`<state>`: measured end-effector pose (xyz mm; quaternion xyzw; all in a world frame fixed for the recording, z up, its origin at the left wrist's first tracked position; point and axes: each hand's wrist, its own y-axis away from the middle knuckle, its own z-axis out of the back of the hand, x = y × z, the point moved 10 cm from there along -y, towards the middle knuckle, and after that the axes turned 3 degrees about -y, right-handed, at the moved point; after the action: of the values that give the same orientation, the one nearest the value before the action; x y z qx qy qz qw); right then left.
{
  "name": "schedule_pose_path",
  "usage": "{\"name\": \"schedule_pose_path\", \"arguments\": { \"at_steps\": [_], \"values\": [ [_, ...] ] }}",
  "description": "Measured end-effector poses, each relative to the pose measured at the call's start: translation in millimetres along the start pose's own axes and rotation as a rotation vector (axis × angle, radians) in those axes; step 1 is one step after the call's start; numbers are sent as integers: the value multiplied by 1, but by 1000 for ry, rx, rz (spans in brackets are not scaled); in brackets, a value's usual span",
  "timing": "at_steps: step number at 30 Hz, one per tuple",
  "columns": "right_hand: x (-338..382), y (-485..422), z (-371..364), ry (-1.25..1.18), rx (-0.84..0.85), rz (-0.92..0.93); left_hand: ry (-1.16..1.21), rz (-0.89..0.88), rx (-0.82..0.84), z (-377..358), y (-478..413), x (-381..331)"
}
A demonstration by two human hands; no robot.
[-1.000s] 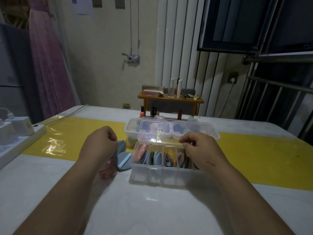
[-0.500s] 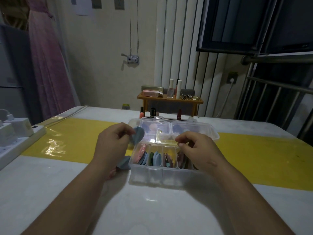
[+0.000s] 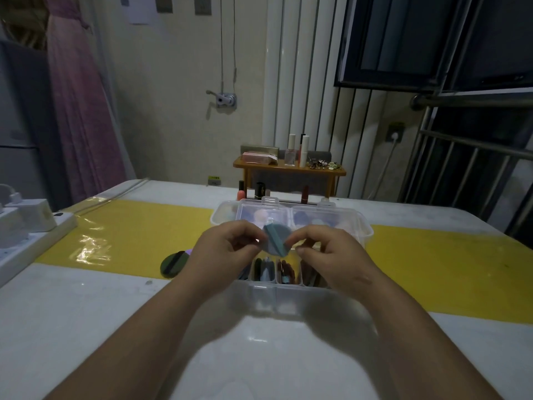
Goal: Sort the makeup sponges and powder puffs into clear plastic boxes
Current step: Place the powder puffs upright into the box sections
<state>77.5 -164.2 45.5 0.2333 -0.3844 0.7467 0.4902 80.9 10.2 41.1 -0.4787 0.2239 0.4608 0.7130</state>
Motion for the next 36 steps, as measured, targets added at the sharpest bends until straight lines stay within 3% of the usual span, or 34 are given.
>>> {"name": "schedule_pose_path", "arguments": {
  "at_steps": [6,15,21,30,36],
  "values": [
    [-10,2,37,-108,-246,-38,-11,10,-44,7,0,6],
    [-29,5,68,50,-402,-118,-50,38,-97,13,0,16],
    [-31,3,65,83,-368,-136,-106,151,-118,14,-3,30],
    [-36,0,53,94,-282,-170,-111,183,-106,14,-2,33],
    [-53,-2,23,230,-31,-298,-94,193,-97,13,-2,33]
  ]
}}
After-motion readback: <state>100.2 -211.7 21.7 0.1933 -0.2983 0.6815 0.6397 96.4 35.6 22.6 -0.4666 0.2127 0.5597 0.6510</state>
